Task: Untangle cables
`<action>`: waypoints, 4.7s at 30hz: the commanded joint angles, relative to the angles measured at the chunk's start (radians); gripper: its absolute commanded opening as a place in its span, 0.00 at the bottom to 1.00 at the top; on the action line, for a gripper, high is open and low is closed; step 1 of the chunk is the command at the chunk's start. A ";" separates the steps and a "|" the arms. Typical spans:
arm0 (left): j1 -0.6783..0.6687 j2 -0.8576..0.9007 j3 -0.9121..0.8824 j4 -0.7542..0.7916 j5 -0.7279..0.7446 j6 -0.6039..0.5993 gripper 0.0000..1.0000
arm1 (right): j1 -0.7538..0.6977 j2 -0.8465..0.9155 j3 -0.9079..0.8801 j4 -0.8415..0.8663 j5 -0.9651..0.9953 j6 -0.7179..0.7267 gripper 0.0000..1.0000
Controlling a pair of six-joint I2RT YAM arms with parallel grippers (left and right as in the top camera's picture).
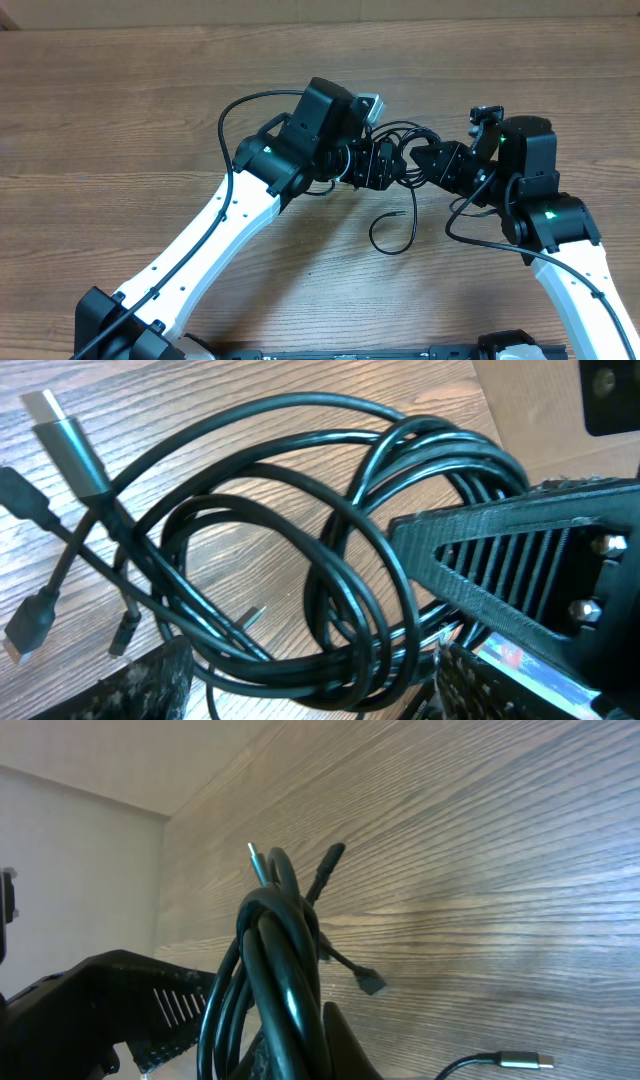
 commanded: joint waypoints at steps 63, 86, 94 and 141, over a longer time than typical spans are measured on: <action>0.226 -0.007 0.020 -0.294 0.568 0.511 1.00 | 0.060 -0.026 0.002 -0.175 0.536 -0.079 0.04; -0.099 -0.006 0.020 -0.113 -0.239 -0.142 1.00 | 0.063 -0.026 0.002 -0.070 0.170 -0.079 0.04; -0.099 -0.006 0.020 -0.113 -0.242 -0.159 0.97 | 0.063 -0.026 0.002 -0.062 0.100 -0.079 0.04; -0.052 -0.078 0.020 -0.073 -0.216 0.097 0.04 | 0.065 -0.026 0.002 -0.153 0.154 -0.084 0.04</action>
